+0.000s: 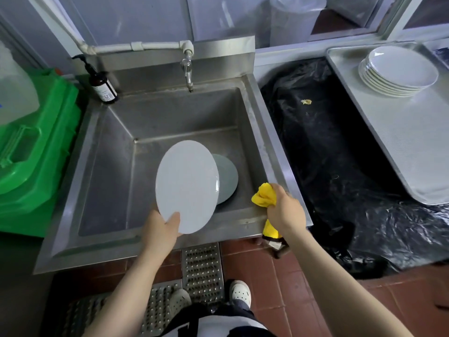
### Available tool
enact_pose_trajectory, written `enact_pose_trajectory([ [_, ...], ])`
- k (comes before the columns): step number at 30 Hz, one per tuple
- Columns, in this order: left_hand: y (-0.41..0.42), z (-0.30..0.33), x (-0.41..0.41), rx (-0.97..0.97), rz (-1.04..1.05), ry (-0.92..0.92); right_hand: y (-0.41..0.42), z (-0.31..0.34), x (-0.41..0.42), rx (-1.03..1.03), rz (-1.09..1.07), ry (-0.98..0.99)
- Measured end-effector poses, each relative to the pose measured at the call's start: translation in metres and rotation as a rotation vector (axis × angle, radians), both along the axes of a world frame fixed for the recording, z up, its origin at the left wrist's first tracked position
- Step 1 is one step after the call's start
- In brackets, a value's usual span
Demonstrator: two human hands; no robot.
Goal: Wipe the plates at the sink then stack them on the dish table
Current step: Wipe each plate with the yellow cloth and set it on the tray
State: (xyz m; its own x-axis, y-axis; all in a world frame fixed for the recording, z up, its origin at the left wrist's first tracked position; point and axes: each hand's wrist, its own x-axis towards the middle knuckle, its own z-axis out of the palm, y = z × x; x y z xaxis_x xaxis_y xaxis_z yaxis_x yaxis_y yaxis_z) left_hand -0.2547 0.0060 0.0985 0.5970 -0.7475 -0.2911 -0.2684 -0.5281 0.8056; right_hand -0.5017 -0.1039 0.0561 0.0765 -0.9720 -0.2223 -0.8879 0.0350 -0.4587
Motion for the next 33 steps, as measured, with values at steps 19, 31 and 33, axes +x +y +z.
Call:
enact_pose_trajectory([
  [19, -0.011, 0.057, -0.007, -0.365, 0.076, 0.345, -0.036, 0.117, 0.044, -0.604, 0.243, -0.469],
  [31, -0.002, 0.126, 0.049, -0.693, 0.041, 0.536, -0.060, 0.213, 0.119, -1.140, 0.711, -0.125],
  [33, 0.002, 0.130, 0.059, -0.743, 0.098, 0.568, -0.052, 0.217, 0.133, -1.120, 0.694, -0.181],
])
